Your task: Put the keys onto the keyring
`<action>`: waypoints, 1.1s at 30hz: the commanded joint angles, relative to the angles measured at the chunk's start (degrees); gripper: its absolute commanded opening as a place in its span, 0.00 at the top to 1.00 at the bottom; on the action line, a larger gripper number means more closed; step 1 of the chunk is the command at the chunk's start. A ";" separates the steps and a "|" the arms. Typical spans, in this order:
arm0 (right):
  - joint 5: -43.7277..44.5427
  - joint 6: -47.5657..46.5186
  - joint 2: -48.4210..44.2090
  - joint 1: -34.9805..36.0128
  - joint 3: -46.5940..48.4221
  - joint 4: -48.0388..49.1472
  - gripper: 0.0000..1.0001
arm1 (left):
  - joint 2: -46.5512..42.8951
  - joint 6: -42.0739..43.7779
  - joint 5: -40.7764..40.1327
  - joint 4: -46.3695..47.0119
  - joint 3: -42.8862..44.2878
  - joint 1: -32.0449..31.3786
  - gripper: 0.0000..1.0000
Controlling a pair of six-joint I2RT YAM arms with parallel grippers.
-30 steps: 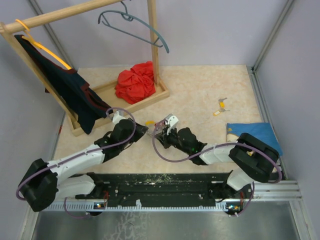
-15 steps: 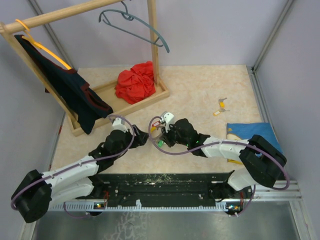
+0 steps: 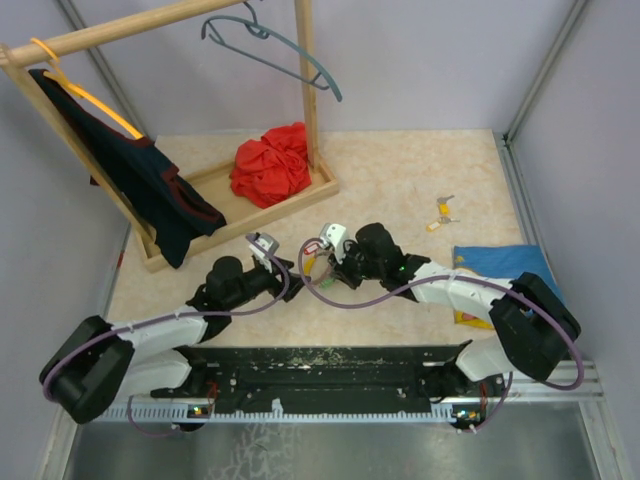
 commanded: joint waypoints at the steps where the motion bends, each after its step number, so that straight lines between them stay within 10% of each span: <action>1: -6.92 -4.94 -2.95 -2.06 3.30 0.40 1.00 | 4.87 9.65 15.69 9.21 1.83 1.99 0.30; 33: -12.82 -6.33 -2.23 -2.98 2.64 4.09 1.00 | 25.52 19.06 39.74 6.98 12.93 5.18 0.89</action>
